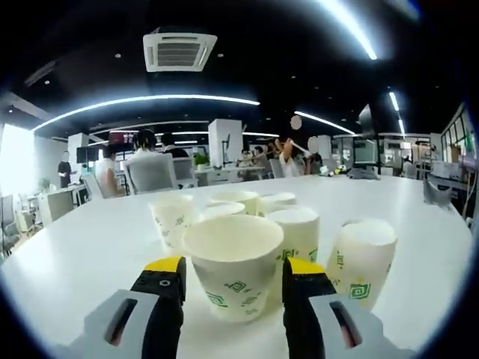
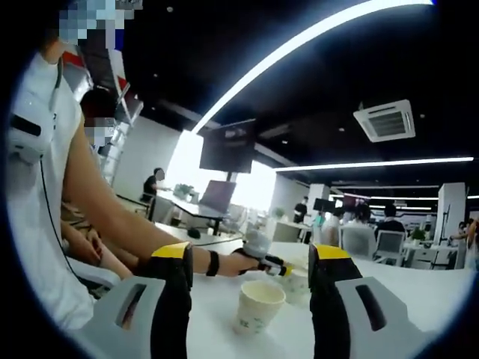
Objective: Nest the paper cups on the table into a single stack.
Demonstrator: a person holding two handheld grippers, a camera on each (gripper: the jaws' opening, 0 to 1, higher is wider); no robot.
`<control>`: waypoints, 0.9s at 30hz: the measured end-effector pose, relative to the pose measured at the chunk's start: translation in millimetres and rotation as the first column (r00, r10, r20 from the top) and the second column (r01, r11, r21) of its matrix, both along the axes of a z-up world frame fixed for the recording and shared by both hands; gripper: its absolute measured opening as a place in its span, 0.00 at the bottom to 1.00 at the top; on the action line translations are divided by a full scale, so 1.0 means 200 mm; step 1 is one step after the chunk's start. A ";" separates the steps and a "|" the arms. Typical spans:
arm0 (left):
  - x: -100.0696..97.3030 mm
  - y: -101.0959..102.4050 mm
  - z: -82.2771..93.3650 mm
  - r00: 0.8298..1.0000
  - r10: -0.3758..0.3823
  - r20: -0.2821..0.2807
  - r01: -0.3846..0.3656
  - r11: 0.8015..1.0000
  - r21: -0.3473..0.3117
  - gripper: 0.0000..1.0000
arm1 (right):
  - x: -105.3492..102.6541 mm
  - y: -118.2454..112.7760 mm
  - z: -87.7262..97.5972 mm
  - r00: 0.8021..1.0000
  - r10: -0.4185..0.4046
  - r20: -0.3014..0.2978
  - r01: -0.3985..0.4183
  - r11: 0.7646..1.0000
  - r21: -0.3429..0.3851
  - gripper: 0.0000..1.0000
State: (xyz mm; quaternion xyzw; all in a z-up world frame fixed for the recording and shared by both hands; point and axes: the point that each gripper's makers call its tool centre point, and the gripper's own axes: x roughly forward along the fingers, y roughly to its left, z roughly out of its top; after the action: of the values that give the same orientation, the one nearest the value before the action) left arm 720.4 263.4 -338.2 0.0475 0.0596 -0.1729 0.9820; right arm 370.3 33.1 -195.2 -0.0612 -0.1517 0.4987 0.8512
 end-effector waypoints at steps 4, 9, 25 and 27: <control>-0.01 0.00 0.01 1.000 -0.003 0.027 0.003 0.999 0.032 0.45 | 0.00 -0.01 -0.01 1.000 -0.003 0.001 0.003 1.000 -0.003 0.65; -0.03 -0.01 0.01 0.999 -0.005 0.032 0.004 1.000 0.030 0.45 | 0.00 -0.02 -0.01 1.000 -0.004 -0.002 0.004 1.000 0.006 0.65; -0.12 -0.01 0.08 0.999 -0.020 0.039 0.019 1.000 0.019 0.44 | 0.02 -0.01 -0.04 0.999 0.008 -0.035 -0.006 0.998 0.066 0.64; -0.16 0.00 0.10 0.999 -0.021 0.049 0.020 1.000 0.016 0.44 | 0.02 0.01 -0.05 0.999 0.014 -0.037 -0.012 0.998 0.069 0.63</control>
State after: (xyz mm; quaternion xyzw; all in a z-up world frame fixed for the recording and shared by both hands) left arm 688.7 263.4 -317.3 0.0600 0.0364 -0.1814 0.9809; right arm 373.5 34.5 -204.2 -0.0218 -0.1532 0.4998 0.8522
